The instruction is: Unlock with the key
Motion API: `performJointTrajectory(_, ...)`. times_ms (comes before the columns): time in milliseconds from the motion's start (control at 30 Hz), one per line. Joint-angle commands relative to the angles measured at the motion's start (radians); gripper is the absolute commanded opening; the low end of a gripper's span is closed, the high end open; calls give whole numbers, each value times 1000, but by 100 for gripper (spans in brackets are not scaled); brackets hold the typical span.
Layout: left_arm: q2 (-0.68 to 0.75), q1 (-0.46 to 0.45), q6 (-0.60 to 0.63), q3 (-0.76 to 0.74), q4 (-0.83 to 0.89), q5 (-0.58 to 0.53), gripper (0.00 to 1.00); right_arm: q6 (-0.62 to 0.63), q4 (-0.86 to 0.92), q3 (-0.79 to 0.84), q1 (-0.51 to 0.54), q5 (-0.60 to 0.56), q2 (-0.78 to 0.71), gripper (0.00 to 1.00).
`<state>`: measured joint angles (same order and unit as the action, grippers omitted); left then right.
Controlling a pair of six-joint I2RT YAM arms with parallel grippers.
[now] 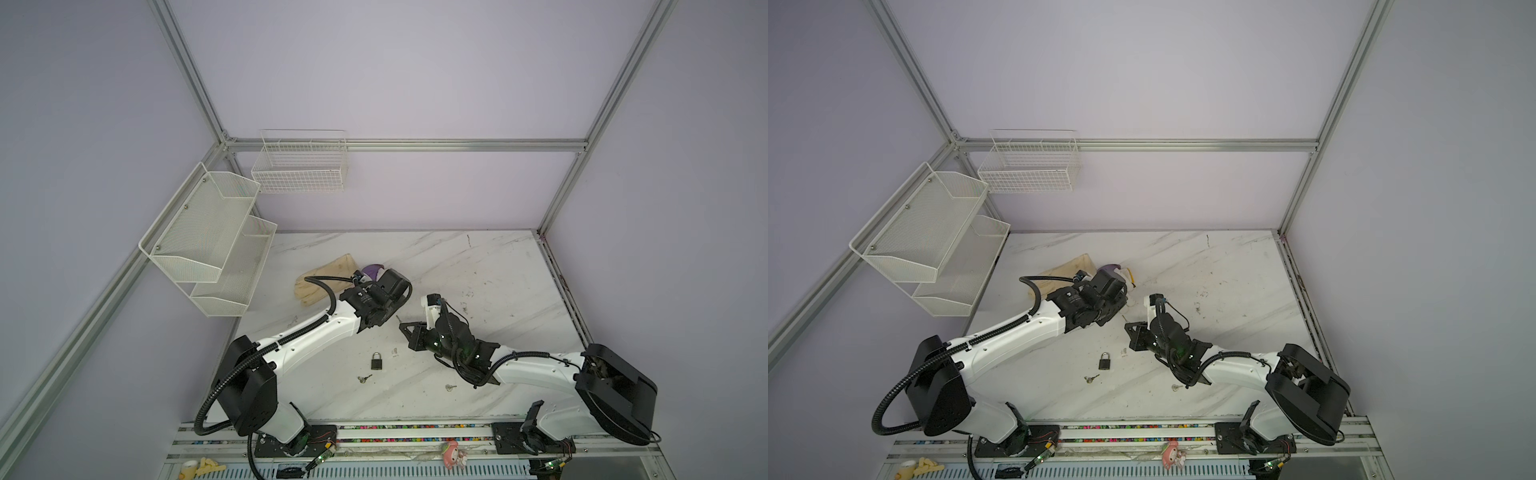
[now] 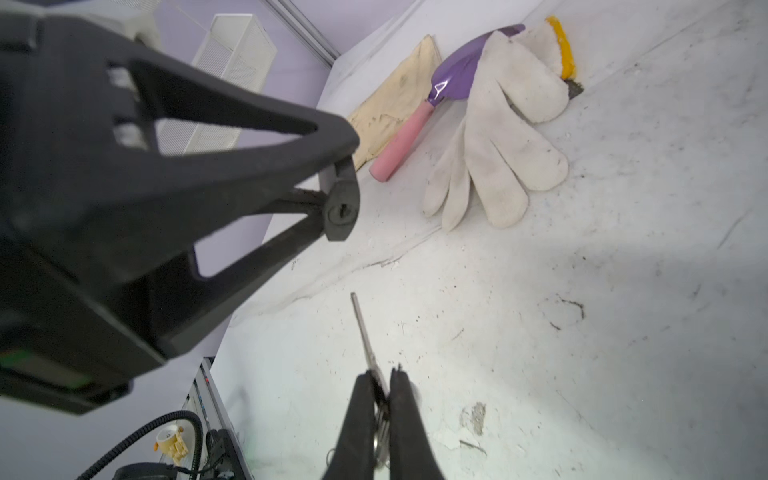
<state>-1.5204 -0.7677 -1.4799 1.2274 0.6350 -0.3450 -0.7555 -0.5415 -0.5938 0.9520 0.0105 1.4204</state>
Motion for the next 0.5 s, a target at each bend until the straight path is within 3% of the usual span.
performJointTrajectory(0, 35, 2, 23, 3, 8, -46, 0, -22, -103, -25, 2, -13, 16, 0)
performJointTrajectory(467, 63, 2, 53, -6, 12, -55, 0, -29, -37, -85, -6, -14, 68, 0)
